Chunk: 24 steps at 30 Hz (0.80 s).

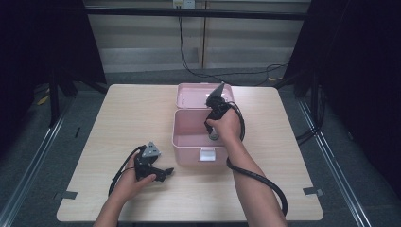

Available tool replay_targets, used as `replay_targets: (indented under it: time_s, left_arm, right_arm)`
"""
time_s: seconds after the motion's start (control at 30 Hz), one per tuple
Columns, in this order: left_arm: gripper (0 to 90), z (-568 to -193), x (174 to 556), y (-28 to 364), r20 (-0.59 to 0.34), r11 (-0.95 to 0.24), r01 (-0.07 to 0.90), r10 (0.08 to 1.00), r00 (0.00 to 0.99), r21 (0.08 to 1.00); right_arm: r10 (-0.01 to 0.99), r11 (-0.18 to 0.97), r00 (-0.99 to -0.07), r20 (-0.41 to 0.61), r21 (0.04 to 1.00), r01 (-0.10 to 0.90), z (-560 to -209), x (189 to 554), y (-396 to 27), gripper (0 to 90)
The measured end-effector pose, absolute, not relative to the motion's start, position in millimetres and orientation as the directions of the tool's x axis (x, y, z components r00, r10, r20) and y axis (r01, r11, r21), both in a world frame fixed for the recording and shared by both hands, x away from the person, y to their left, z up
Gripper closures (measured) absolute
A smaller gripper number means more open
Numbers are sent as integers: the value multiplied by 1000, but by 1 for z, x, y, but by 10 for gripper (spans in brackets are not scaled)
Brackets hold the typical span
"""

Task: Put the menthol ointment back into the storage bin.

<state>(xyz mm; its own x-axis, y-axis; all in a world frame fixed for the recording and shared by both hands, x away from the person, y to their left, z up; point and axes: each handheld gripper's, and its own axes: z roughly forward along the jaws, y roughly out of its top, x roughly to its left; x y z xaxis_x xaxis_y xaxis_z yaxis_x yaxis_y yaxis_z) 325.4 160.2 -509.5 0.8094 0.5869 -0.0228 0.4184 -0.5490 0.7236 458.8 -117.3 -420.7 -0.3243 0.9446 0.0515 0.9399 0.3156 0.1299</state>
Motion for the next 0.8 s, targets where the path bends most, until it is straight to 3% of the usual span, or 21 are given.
replay_targets:
  time_s: [0.8]
  left_arm:
    - [125,-509,326,160,-25,-549,418,585,811,724]
  right_arm:
    - [929,357,-367,52,140,923,-398,452,-119,265]
